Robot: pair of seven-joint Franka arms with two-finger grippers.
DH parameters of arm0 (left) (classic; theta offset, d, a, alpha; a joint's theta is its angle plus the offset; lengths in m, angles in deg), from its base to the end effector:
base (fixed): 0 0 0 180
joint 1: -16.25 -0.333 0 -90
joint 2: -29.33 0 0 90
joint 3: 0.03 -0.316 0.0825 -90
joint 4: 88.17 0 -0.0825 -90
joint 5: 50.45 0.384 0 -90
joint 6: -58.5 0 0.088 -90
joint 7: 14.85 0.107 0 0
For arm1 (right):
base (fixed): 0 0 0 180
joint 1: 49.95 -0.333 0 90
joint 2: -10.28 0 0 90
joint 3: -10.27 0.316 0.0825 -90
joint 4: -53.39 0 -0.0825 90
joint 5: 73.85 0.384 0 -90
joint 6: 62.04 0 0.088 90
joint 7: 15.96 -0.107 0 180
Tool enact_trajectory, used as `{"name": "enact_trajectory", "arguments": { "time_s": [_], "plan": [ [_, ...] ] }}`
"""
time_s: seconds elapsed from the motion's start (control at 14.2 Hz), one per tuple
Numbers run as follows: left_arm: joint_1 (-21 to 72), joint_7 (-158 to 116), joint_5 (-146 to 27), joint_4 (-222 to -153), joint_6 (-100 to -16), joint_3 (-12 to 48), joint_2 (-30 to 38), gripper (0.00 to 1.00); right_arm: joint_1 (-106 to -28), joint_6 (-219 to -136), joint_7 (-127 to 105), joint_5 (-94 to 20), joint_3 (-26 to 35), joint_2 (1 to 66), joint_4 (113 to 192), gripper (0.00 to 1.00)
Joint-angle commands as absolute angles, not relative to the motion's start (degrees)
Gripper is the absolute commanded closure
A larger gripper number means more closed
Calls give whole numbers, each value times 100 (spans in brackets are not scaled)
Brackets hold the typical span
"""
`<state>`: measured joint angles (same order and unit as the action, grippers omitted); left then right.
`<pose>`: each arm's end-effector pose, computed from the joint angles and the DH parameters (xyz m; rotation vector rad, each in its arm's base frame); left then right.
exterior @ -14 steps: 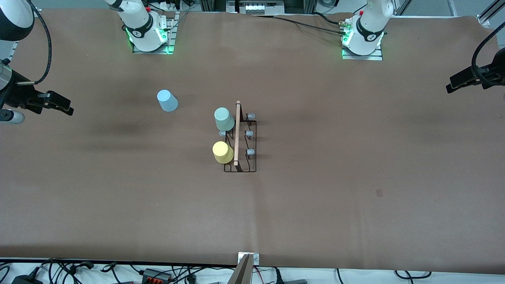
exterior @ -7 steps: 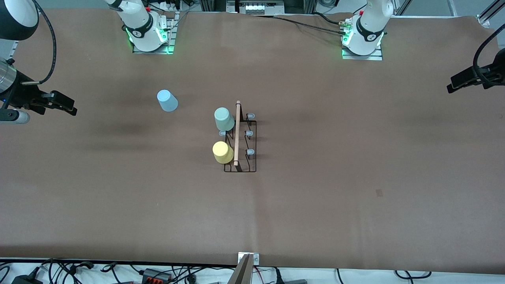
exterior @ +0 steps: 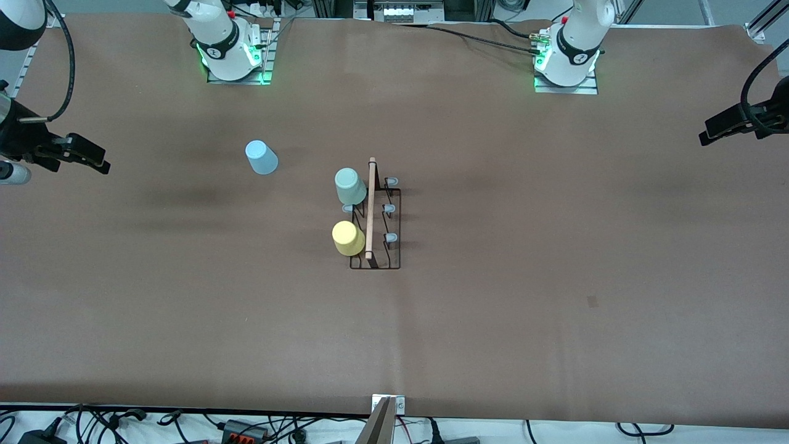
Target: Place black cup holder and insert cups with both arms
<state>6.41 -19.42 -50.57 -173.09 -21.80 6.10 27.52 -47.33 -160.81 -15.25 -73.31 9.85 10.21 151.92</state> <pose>0.5453 0.0362 0.6344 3.1239 0.2255 -0.1757 0.5619 -0.0290 0.5677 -3.1317 0.0659 -0.0089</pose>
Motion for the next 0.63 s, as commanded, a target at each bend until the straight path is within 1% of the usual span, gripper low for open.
{"name": "enact_trajectory", "arguments": {
  "time_s": [0.0,0.56],
  "plan": [
    [544,-1828,-5089,-17219,-2077,630,2749,0,-4635,-16048,-1473,-7411,1115,888,15297,0],
    [509,-1705,-5089,-17210,-2095,638,2740,0,-4626,-15943,-1420,-7420,1115,809,15306,0]
  ]
}}
